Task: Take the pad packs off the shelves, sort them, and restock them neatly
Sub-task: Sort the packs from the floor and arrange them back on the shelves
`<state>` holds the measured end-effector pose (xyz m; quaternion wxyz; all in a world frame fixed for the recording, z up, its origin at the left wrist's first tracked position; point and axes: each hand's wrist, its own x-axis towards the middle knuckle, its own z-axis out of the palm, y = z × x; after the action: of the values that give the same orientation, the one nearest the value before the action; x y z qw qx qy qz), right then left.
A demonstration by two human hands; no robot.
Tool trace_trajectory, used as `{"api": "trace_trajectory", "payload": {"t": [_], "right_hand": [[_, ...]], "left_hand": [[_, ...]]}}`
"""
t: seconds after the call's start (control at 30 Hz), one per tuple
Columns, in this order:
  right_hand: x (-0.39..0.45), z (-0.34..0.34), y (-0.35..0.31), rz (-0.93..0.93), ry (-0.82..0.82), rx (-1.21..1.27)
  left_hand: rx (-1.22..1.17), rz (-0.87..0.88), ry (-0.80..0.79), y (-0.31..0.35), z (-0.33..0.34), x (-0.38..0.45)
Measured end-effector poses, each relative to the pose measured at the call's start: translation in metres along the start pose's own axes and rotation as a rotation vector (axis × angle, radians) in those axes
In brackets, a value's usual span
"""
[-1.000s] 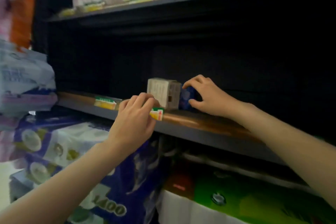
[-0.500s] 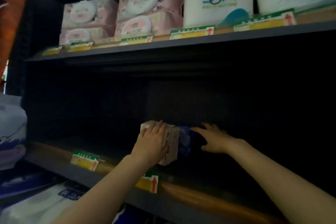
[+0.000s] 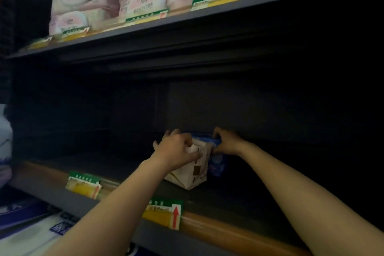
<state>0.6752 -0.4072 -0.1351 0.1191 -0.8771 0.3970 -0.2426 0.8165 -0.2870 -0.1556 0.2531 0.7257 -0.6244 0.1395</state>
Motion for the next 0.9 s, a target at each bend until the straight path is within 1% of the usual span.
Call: {"api": "trace_trajectory", "payload": {"t": [0.1,0.2,0.3,0.47,0.5,0.53,0.6,0.63,0.67,0.7,0.77,0.8,0.87,0.9], "right_hand": [[0.0,0.0,0.006,-0.033,0.008,0.048],[0.001,0.0,0.004,-0.025,0.012,0.096],[0.002,-0.001,-0.002,-0.007,0.023,0.129],[-0.016,-0.011,-0.016,0.055,0.023,0.003],[-0.023,-0.013,-0.019,0.073,0.035,-0.004],[-0.031,-0.015,-0.022,0.085,0.056,0.013],[-0.048,-0.017,-0.032,0.077,0.164,0.044],[-0.059,-0.016,-0.038,0.051,0.26,0.008],[-0.071,-0.014,-0.046,0.014,0.387,-0.018],[-0.085,-0.015,-0.056,-0.033,0.52,-0.012],[-0.117,-0.024,-0.077,-0.138,0.712,0.107],[-0.129,-0.029,-0.086,-0.191,0.754,0.183],[-0.15,-0.031,-0.106,-0.278,0.753,0.331],[-0.161,-0.025,-0.115,-0.3,0.718,0.405]], "left_hand": [[-0.018,0.033,-0.079,-0.007,0.0,0.004],[-0.059,-0.02,-0.111,-0.011,-0.009,-0.001],[-0.056,-0.075,-0.095,-0.011,-0.014,-0.01],[-0.038,-0.158,-0.029,0.009,-0.018,-0.031],[-0.066,-0.174,0.032,0.009,-0.019,-0.038],[-0.127,-0.194,0.146,0.008,-0.02,-0.046],[-0.331,-0.241,0.503,0.004,-0.025,-0.069],[-0.453,-0.243,0.681,0.001,-0.03,-0.082],[-0.565,-0.218,0.822,-0.001,-0.037,-0.097],[-0.645,-0.173,0.921,-0.001,-0.045,-0.112],[-0.702,-0.068,1.022,-0.003,-0.061,-0.145],[-0.699,-0.025,1.044,-0.006,-0.068,-0.163],[-0.674,0.012,1.072,-0.016,-0.075,-0.198],[-0.663,-0.003,1.074,-0.02,-0.076,-0.217]]}}
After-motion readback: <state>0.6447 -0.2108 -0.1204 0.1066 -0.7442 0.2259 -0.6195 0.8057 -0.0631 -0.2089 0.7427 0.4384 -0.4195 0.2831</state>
